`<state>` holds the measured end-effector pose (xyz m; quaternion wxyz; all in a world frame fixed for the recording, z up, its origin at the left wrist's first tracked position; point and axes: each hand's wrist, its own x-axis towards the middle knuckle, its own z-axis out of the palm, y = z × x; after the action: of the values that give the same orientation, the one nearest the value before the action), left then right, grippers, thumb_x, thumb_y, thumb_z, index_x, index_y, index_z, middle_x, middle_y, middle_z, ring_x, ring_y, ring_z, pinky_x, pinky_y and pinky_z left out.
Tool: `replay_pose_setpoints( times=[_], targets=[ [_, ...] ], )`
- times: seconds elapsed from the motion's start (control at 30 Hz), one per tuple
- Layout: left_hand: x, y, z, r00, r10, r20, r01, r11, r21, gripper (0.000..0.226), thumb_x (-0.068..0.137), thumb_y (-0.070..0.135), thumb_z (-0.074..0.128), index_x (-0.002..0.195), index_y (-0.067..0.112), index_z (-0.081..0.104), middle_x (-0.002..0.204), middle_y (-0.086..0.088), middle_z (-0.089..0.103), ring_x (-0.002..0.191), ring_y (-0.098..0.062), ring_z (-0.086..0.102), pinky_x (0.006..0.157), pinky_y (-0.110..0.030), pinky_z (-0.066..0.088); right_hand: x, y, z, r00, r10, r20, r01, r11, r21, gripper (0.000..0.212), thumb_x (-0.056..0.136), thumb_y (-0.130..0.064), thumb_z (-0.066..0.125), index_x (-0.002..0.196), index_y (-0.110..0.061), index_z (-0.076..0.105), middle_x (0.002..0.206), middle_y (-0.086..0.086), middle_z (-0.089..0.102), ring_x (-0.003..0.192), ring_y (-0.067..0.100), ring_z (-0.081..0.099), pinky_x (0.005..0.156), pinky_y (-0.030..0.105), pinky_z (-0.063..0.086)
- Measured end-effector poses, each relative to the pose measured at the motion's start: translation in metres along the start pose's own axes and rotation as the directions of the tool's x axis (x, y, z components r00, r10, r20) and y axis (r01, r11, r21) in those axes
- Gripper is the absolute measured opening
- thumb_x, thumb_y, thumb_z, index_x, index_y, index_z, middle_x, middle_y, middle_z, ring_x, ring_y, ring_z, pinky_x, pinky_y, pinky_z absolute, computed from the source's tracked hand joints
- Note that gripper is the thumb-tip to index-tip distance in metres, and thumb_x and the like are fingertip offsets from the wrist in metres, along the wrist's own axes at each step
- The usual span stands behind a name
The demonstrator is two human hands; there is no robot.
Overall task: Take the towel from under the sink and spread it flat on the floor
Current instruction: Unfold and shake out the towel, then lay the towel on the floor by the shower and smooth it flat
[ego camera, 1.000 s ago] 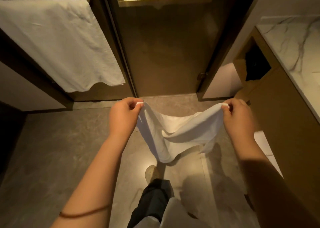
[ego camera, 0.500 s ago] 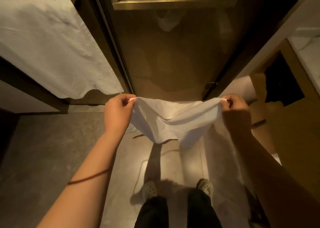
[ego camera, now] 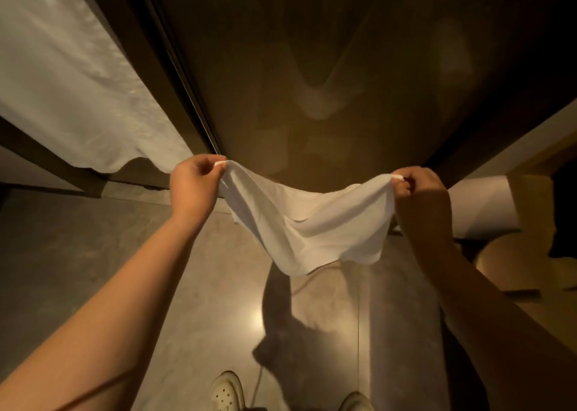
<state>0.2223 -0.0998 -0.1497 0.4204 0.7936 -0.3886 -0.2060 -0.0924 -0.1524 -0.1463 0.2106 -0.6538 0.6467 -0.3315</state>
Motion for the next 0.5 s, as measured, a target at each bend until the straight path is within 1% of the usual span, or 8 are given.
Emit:
replay_pose_setpoints(
  times=[0.1, 0.2, 0.33, 0.4, 0.5],
  targets=[
    [0.013, -0.016, 0.029, 1.000, 0.020, -0.005, -0.020, 1.000, -0.011, 0.013, 0.089, 0.028, 0.062, 0.098, 0.025, 0.071, 0.087, 0.009, 0.069, 0.083, -0.002, 0.063, 0.074, -0.022, 0.052, 0.010, 0.025, 0.021, 0.998, -0.029, -0.059, 0.030, 0.999, 0.016, 0.019, 0.097, -0.017, 0.047, 0.099, -0.007, 0.063, 0.102, 0.012, 0.061, 0.087, 0.017, 0.054, 0.080, 0.031, 0.049],
    [0.024, -0.039, 0.057, 0.998, 0.061, -0.016, -0.061, 0.998, -0.018, 0.014, 0.089, 0.028, 0.062, 0.100, 0.026, 0.070, 0.089, 0.010, 0.068, 0.083, 0.000, 0.062, 0.073, -0.019, 0.051, 0.014, 0.056, 0.044, 0.994, -0.066, -0.082, 0.067, 0.998, 0.010, 0.018, 0.097, -0.019, 0.049, 0.101, -0.008, 0.063, 0.103, 0.011, 0.061, 0.090, 0.017, 0.054, 0.083, 0.033, 0.050],
    [0.033, -0.091, 0.094, 0.992, 0.127, -0.015, -0.127, 0.992, -0.026, 0.016, 0.089, 0.026, 0.062, 0.103, 0.024, 0.069, 0.093, 0.008, 0.068, 0.086, -0.002, 0.063, 0.075, -0.018, 0.051, 0.007, 0.113, 0.087, 0.994, -0.083, -0.066, 0.083, 0.997, -0.005, 0.014, 0.096, -0.021, 0.051, 0.103, -0.013, 0.061, 0.101, 0.001, 0.056, 0.091, 0.015, 0.053, 0.078, 0.025, 0.046],
    [0.035, -0.124, 0.116, 0.989, 0.149, -0.011, -0.149, 0.989, -0.021, 0.016, 0.089, 0.026, 0.062, 0.103, 0.022, 0.070, 0.094, 0.007, 0.068, 0.086, -0.002, 0.063, 0.073, -0.017, 0.051, 0.001, 0.144, 0.114, 0.996, -0.060, -0.065, 0.059, 0.998, -0.027, 0.013, 0.096, -0.022, 0.052, 0.103, -0.016, 0.060, 0.102, -0.003, 0.053, 0.090, 0.013, 0.051, 0.078, 0.023, 0.044],
    [0.032, -0.181, 0.150, 0.988, 0.157, -0.011, -0.157, 0.987, -0.024, 0.015, 0.089, 0.026, 0.063, 0.101, 0.023, 0.070, 0.092, 0.008, 0.069, 0.084, -0.002, 0.064, 0.065, -0.011, 0.049, -0.012, 0.190, 0.160, 0.998, -0.010, -0.057, 0.007, 0.998, -0.055, 0.013, 0.095, -0.024, 0.052, 0.105, -0.020, 0.060, 0.107, -0.004, 0.054, 0.093, 0.012, 0.051, 0.082, 0.024, 0.043]
  ],
)
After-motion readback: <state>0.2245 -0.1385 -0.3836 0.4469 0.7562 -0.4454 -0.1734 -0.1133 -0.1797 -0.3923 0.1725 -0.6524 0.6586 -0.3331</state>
